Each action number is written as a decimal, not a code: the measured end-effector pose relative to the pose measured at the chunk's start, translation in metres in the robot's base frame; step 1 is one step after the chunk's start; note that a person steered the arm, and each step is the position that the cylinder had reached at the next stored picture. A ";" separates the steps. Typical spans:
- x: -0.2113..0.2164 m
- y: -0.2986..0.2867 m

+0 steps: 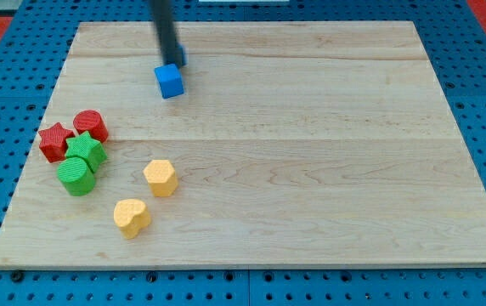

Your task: Move the blue triangle towards the top center

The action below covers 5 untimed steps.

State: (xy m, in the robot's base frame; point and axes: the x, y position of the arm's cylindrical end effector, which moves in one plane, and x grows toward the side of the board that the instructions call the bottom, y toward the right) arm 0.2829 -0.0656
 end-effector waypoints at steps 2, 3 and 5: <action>0.005 0.040; -0.036 0.068; -0.061 -0.062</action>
